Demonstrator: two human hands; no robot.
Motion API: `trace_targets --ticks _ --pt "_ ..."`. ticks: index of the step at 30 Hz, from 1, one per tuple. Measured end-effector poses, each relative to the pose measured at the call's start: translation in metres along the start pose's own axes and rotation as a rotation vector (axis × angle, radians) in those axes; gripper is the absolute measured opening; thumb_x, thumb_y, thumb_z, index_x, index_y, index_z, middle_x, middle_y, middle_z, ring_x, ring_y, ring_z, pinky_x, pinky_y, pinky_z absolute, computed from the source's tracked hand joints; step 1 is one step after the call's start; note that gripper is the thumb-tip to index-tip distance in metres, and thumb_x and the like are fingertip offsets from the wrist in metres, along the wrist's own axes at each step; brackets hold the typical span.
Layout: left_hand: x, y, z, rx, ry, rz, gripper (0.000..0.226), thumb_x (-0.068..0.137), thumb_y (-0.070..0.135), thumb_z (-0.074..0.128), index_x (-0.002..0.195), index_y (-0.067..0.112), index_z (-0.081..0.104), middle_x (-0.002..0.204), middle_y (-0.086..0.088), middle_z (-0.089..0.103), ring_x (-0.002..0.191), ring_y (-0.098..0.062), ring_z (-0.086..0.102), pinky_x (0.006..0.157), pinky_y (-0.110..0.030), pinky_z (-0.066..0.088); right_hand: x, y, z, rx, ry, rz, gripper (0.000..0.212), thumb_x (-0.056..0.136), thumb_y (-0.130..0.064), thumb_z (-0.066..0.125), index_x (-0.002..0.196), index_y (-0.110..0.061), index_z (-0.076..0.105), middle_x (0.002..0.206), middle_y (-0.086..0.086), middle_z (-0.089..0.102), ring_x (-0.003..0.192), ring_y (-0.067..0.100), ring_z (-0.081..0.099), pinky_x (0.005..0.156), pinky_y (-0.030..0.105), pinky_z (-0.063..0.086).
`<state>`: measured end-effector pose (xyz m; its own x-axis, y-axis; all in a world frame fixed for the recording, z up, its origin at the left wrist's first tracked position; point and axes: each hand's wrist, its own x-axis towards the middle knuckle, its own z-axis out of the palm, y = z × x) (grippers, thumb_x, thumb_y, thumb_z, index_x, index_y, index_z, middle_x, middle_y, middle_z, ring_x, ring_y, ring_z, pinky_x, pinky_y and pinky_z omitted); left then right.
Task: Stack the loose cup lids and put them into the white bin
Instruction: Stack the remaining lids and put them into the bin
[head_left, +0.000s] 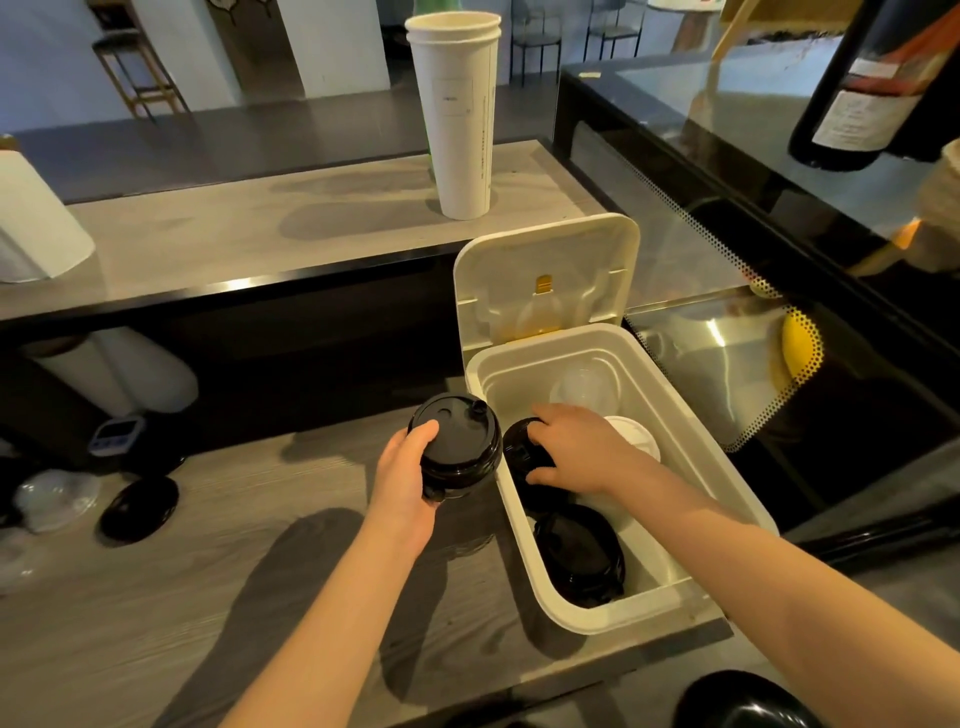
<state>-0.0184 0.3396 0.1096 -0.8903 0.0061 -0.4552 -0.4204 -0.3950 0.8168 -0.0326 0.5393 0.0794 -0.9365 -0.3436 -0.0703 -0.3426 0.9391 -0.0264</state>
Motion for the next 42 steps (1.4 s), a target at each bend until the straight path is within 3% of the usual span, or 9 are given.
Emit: trace_targets --ticks 6,9,11,17,23,28,33,39,42 --pt "-0.006 0.003 0.005 0.128 -0.088 0.084 0.019 0.09 0.016 0.057 0.109 0.016 0.059 0.11 -0.007 0.066 0.103 -0.022 0.062 0.086 -0.038 0.051 -0.016 -0.003 -0.032 0.685 0.473 0.243 0.02 0.092 -0.029 0.056 0.102 -0.014 0.065 0.098 -0.001 0.063 0.092 0.016 0.058 0.078 0.027 0.046" --pt "-0.013 0.002 0.013 0.142 -0.159 0.118 0.031 0.089 0.016 0.059 0.119 0.012 0.056 0.113 -0.005 0.066 0.105 -0.02 0.063 0.083 -0.033 0.052 -0.029 -0.015 -0.046 1.252 0.256 0.38 0.022 0.092 -0.039 0.054 0.111 -0.029 0.058 0.099 -0.009 0.065 0.092 0.011 0.063 0.075 0.024 0.049" --pt "-0.018 -0.001 0.018 0.164 -0.198 0.135 0.031 0.089 0.017 0.06 0.119 0.012 0.056 0.112 -0.005 0.067 0.102 -0.018 0.065 0.079 -0.029 0.053 -0.039 -0.021 -0.046 1.371 0.123 0.373 0.025 0.091 -0.038 0.057 0.114 -0.029 0.054 0.099 -0.01 0.065 0.091 0.009 0.064 0.076 0.024 0.051" --pt "-0.031 -0.01 0.036 0.24 -0.312 0.147 0.025 0.089 0.017 0.059 0.114 0.014 0.057 0.102 0.003 0.069 0.086 -0.002 0.067 0.065 -0.014 0.051 -0.066 -0.02 -0.049 1.702 0.197 0.439 0.025 0.089 -0.011 0.061 0.113 -0.01 0.055 0.103 0.009 0.064 0.089 0.019 0.066 0.073 0.028 0.057" --pt "-0.035 -0.018 0.043 0.488 -0.376 0.198 0.025 0.088 0.022 0.062 0.111 0.014 0.062 0.105 0.001 0.069 0.098 -0.011 0.065 0.076 -0.018 0.05 -0.088 -0.017 -0.046 1.713 0.239 0.499 0.048 0.07 -0.024 0.066 0.116 -0.012 0.054 0.108 0.01 0.067 0.098 0.022 0.066 0.07 0.032 0.057" --pt "-0.025 -0.015 0.037 1.038 -0.293 0.542 0.025 0.091 0.034 0.056 0.11 0.02 0.063 0.105 0.011 0.055 0.108 -0.01 0.049 0.086 -0.019 0.035 -0.099 -0.004 -0.047 1.662 0.234 0.62 0.022 0.086 -0.005 0.064 0.102 -0.017 0.055 0.092 0.006 0.069 0.085 0.02 0.066 0.06 0.029 0.054" --pt "-0.005 -0.028 0.008 1.416 -0.383 0.626 0.052 0.091 0.041 0.055 0.138 0.02 0.045 0.151 0.005 0.032 0.144 -0.013 0.014 0.116 -0.039 0.018 -0.101 0.0 -0.035 1.453 0.005 0.817 0.022 0.083 -0.009 0.069 0.089 -0.022 0.053 0.096 0.005 0.064 0.087 0.019 0.063 0.072 0.037 0.057" --pt "-0.004 -0.031 0.005 1.48 -0.422 0.658 0.053 0.092 0.041 0.052 0.14 0.021 0.043 0.156 0.005 0.022 0.146 -0.012 0.003 0.117 -0.044 0.014 -0.087 -0.013 -0.01 1.309 -0.32 0.928 0.028 0.083 -0.013 0.069 0.109 -0.006 0.059 0.107 0.012 0.066 0.097 0.023 0.064 0.068 0.033 0.058" --pt "-0.005 -0.03 0.005 1.494 -0.437 0.641 0.052 0.092 0.042 0.05 0.14 0.021 0.043 0.156 0.005 0.02 0.146 -0.012 0.001 0.116 -0.044 0.015 -0.082 -0.012 -0.002 1.273 -0.349 0.94 0.014 0.085 -0.013 0.068 0.093 -0.01 0.057 0.096 0.008 0.064 0.083 0.019 0.061 0.069 0.033 0.056"
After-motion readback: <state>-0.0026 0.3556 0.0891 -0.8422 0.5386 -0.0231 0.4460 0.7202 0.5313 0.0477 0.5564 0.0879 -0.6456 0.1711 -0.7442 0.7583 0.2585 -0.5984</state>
